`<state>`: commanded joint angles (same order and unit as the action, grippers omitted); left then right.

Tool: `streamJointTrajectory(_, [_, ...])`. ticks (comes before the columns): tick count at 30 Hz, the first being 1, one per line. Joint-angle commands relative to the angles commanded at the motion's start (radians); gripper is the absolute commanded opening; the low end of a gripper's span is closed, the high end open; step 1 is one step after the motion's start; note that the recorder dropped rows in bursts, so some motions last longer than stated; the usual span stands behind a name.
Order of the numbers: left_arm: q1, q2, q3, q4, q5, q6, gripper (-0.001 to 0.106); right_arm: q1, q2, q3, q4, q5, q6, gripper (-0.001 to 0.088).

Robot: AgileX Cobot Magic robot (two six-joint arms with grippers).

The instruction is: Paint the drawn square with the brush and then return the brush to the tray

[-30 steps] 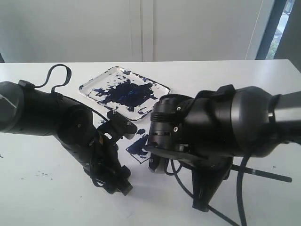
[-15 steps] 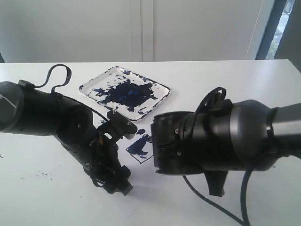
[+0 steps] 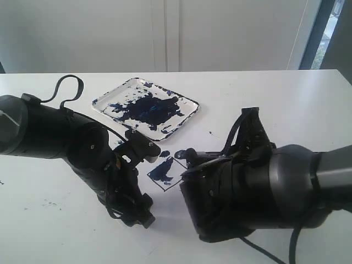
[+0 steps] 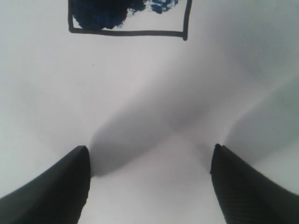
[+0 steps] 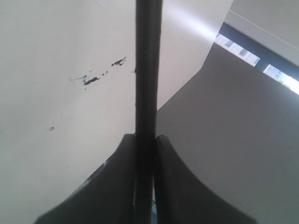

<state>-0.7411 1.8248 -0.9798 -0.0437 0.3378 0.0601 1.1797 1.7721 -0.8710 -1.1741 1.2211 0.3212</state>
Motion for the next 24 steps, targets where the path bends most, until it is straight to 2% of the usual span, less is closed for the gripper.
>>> streamJointTrajectory(8, [0.000,0.000,0.000,0.000,0.000,0.000,0.075,0.009,0.094,0.000,-0.041,0.000,0.046,0.0000])
streamJointTrajectory(17, [0.000,0.000,0.000,0.000,0.002,0.000,0.075,0.081,0.101,0.000,-0.019,0.000,0.045,0.0000])
streamJointTrajectory(24, [0.000,0.000,0.000,0.000,0.010,0.000,0.075,0.088,0.101,0.019,0.016,0.000,0.045,0.0000])
